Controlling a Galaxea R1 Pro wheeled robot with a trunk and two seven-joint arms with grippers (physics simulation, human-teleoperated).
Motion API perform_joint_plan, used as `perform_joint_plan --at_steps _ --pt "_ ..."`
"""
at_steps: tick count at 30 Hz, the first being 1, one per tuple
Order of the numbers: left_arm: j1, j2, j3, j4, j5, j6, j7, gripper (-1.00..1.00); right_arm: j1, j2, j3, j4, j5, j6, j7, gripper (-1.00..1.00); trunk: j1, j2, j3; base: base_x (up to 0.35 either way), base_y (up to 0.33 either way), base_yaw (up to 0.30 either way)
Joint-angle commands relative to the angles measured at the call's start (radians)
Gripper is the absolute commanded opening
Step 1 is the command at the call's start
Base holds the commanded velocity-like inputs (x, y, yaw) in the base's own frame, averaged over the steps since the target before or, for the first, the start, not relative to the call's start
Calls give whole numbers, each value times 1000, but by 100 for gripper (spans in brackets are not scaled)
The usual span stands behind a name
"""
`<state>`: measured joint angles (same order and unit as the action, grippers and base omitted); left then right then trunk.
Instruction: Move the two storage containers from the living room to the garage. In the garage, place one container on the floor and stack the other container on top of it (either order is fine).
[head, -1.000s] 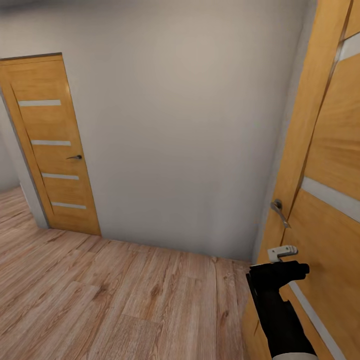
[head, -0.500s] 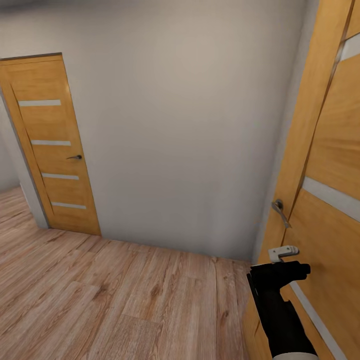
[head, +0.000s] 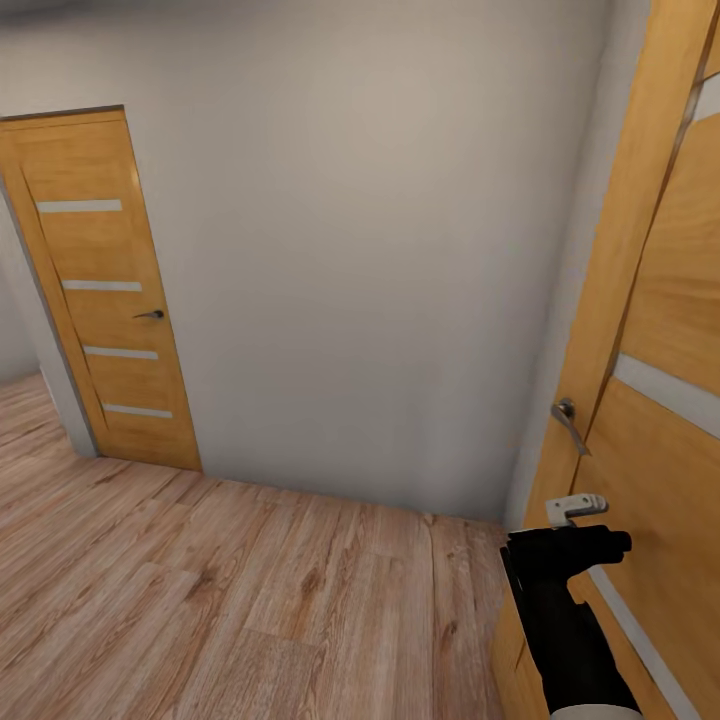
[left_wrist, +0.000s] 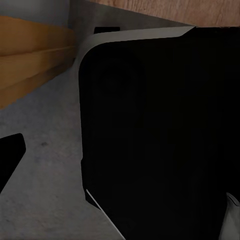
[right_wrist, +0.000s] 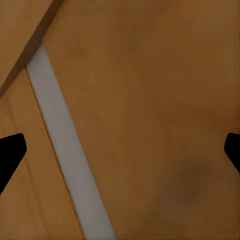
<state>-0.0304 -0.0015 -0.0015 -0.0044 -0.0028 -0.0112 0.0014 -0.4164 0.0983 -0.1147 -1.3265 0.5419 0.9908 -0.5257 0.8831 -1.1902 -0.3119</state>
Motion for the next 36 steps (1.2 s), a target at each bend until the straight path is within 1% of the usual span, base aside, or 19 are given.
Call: perform_joint_plan --at_steps 1,5,6,7,8,9,10,12,16,36 --pt "0 0 0 0 0 -1 0 100 -1 0 -6 0 9 8 -5 100 0 -1 -1 0 0 0" --pt "0 0 0 0 0 -1 0 100 0 -3 -7 0 14 8 -5 100 0 -1 -1 0 0 0" --pt "0 0 0 0 0 -1 0 100 0 -16 -7 0 14 8 -5 100 0 -1 -1 0 0 0" --pt "0 0 0 0 0 -1 0 100 0 -38 -7 0 14 8 -5 100 0 -1 -1 0 0 0" --pt "0 0 0 0 0 -1 0 100 0 -51 -7 0 15 8 -5 100 0 -1 -1 0 0 0" --pt "0 0 1 0 0 -1 0 100 0 -72 -7 0 15 8 -4 100 0 -1 -1 0 0 0" --pt "0 0 0 0 0 -1 0 100 0 -88 -7 1 15 8 -4 100 0 -1 -1 0 0 0" --pt "0 0 1 0 0 -1 0 100 0 -104 -5 1 15 8 -4 100 0 -1 -1 0 0 0" --pt "0 0 1 0 0 -1 0 100 0 -108 -3 1 16 8 -4 100 0 -1 -1 0 0 0" --pt "0 0 1 0 0 -1 0 100 0 -107 5 9 15 7 -1 100 0 -1 -1 0 0 0"
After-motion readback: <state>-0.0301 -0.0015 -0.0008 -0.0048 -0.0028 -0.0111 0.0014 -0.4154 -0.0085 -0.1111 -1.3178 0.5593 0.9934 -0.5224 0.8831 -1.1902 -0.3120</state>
